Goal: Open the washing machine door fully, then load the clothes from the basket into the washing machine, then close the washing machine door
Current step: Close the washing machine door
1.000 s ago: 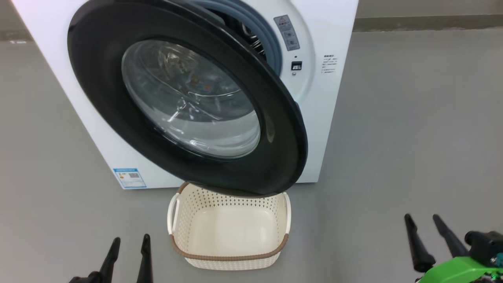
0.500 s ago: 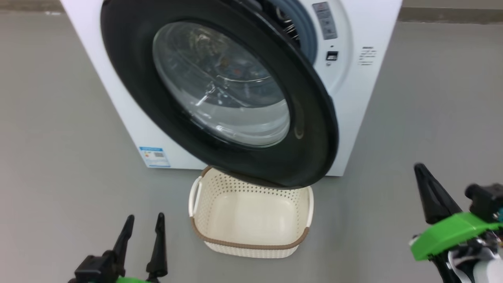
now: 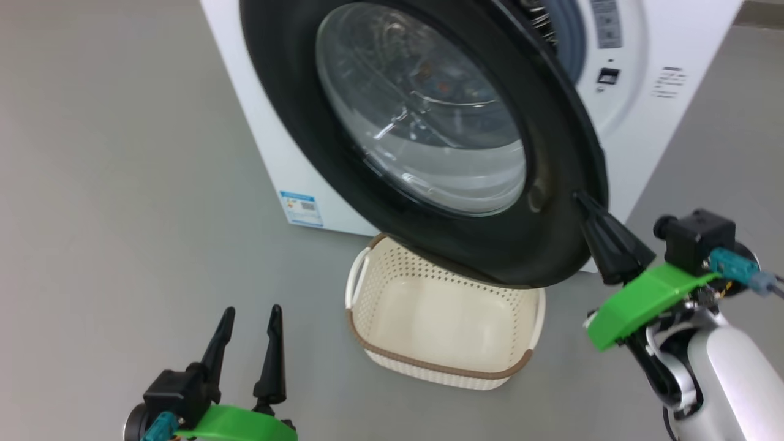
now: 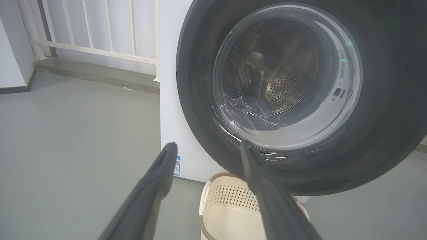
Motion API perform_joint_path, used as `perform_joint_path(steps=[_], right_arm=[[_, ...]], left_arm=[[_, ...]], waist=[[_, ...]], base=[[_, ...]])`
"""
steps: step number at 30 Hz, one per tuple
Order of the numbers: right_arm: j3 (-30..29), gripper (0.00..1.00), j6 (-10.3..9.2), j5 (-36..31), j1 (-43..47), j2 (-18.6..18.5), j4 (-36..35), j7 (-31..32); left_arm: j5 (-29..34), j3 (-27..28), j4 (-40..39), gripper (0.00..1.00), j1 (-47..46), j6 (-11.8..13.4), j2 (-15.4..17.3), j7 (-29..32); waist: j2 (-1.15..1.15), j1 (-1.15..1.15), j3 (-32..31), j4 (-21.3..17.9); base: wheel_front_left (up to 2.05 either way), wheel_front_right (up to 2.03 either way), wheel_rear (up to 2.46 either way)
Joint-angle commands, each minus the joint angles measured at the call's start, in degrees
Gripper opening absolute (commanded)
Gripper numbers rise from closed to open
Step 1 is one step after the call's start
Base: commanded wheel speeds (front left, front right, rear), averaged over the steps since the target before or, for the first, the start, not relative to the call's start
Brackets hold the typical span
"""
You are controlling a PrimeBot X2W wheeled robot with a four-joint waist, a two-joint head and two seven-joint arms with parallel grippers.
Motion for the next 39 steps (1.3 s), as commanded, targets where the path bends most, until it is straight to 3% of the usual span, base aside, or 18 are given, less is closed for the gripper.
perform_joint_path(steps=[1,12,39], right_arm=[[1.7,0.0,0.25,0.6,-3.4,-0.8,-0.6,-0.1],[2.5,0.0,0.25,1.7,-12.4,-3.7,6.3,-0.5],[-1.9,0.0,0.25,1.8,-22.9,-7.4,17.8,0.3]], left_arm=[[0.8,1.9,-0.8,1.0,-2.8,-0.4,0.3,-0.6],[2.4,3.0,0.3,1.0,-4.8,-2.8,-2.9,-0.6],[5.0,4.1,2.7,1.0,-6.5,-6.2,-6.3,-0.6]], waist=[[0.0,0.0,2.1,2.5],[0.0,0.0,4.6,6.5],[0.0,0.0,8.0,9.3]], base=[[0.0,0.0,0.0],[0.0,0.0,0.0],[0.0,0.0,0.0]])
